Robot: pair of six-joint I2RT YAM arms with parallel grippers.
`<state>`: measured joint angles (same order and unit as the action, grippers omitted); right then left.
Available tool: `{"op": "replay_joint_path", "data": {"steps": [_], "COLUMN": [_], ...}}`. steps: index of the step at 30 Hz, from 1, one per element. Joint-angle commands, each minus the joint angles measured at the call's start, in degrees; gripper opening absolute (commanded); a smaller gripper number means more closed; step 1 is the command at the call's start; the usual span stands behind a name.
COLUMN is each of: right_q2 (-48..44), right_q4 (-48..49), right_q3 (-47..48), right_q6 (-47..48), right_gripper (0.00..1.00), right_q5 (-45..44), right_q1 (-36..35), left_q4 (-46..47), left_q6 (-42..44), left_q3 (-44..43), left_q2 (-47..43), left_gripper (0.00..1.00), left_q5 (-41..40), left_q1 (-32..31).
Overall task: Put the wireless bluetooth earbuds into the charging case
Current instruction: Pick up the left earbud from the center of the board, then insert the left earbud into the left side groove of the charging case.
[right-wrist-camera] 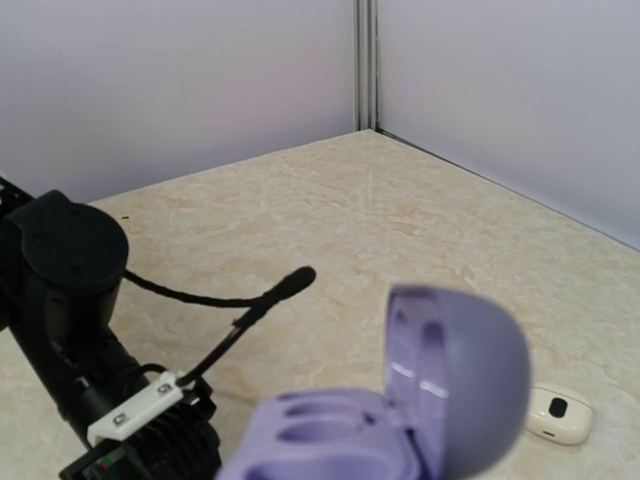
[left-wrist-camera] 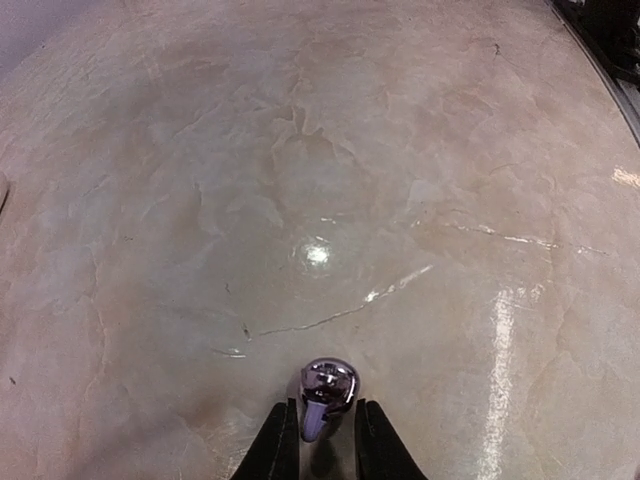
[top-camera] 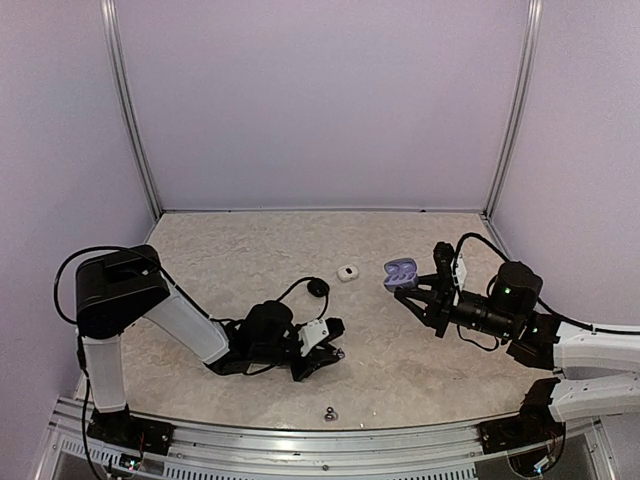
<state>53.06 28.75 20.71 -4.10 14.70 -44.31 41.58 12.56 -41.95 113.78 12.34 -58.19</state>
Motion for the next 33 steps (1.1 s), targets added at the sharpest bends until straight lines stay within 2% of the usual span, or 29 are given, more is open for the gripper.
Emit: {"op": "replay_joint_path", "data": {"steps": [1,8,12,17,21,26,33], "right_q2": [-0.43,-0.64,-0.83,-1.16,-1.50,-1.01,0.61], "right_q4": [0.08,-0.01,-0.38,-3.99,-5.37,-4.11,-3.73], "right_q3": [-0.23,-0.37,-0.33,1.29,2.35,2.46,4.25], "right_q6": [-0.47,-0.52,-0.58,-0.17,-0.72,-1.26,-0.69], "right_gripper": [0.00,0.00,0.00,0.00,0.00,0.00,0.00], "right_q5": [-0.13,0.59,2.61,9.45,16.73,22.67,25.70], "right_q1": [0.48,0.47,0.53,0.53,0.46,-0.27,-2.07], "left_q4": [2.05,-0.76,-5.21,-20.03,-36.23,-51.68,-66.37], "left_q6": [1.13,1.67,2.19,5.44,8.18,8.87,7.78], "left_q3": [-1.54,-0.93,-0.58,-4.35,-10.38,-17.52,-28.37], "left_q2": [0.79,-1.63,-5.72,-15.39,-24.55,-33.53,-34.38], "left_gripper": [0.20,0.00,0.00,0.00,0.00,0.00,0.00], "left_q5": [1.41,1.02,-1.15,-7.47,-13.46,-15.79,-14.69], "left_q1": [0.36,0.36,0.13,-3.45,-6.92,-10.65,-15.56]}}
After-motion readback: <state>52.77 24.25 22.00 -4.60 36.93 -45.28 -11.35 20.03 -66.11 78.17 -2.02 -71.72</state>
